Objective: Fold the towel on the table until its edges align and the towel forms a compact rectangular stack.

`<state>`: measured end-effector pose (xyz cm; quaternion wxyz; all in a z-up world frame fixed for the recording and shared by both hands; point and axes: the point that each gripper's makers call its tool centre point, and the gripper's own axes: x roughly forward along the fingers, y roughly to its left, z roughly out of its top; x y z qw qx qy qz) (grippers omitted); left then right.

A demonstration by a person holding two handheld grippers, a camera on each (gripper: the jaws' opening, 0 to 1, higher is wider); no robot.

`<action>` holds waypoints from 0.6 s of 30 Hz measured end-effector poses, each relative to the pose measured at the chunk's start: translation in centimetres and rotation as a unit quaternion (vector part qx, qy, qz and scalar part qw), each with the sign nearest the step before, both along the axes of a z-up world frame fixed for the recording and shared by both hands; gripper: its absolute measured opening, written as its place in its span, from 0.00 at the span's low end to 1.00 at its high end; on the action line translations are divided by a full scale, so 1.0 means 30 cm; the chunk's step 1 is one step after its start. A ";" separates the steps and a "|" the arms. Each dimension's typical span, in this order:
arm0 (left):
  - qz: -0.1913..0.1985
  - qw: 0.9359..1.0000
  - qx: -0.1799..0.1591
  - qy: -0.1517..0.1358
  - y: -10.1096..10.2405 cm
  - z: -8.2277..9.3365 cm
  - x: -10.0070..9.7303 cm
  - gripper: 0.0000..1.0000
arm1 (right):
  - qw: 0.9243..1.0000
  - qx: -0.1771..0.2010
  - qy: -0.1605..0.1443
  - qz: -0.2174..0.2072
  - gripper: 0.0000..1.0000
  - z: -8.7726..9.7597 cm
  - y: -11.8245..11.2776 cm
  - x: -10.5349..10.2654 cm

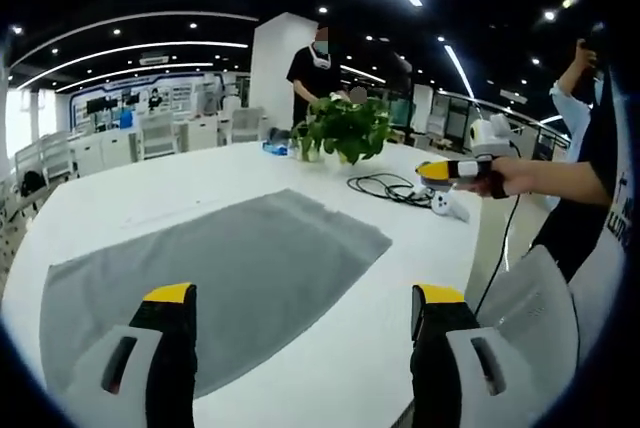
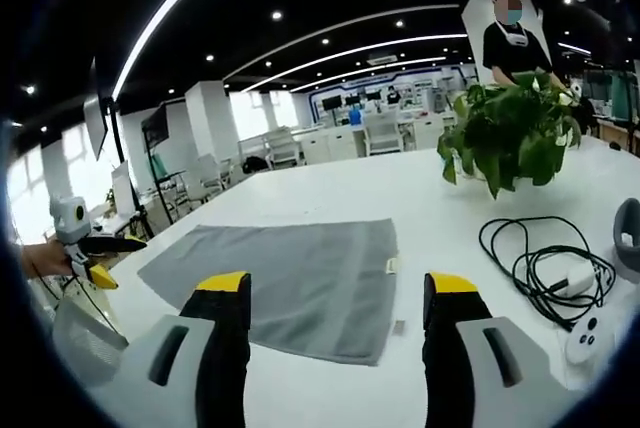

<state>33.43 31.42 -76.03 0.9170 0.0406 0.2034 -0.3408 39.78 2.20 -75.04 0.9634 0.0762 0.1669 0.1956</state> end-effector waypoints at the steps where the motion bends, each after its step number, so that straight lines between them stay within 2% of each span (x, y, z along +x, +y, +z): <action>1: -0.002 1.000 0.000 -0.001 -0.015 0.004 0.002 0.91 | 1.000 0.001 -0.001 0.001 0.70 0.003 -0.001 0.010; 12: -0.005 1.000 -0.013 0.000 -0.119 0.011 0.040 0.90 | 1.000 0.000 -0.012 0.008 0.71 0.026 -0.031 0.092; 18: -0.018 1.000 -0.006 -0.002 -0.177 0.001 0.068 0.90 | 1.000 -0.001 -0.013 0.013 0.71 0.031 -0.049 0.123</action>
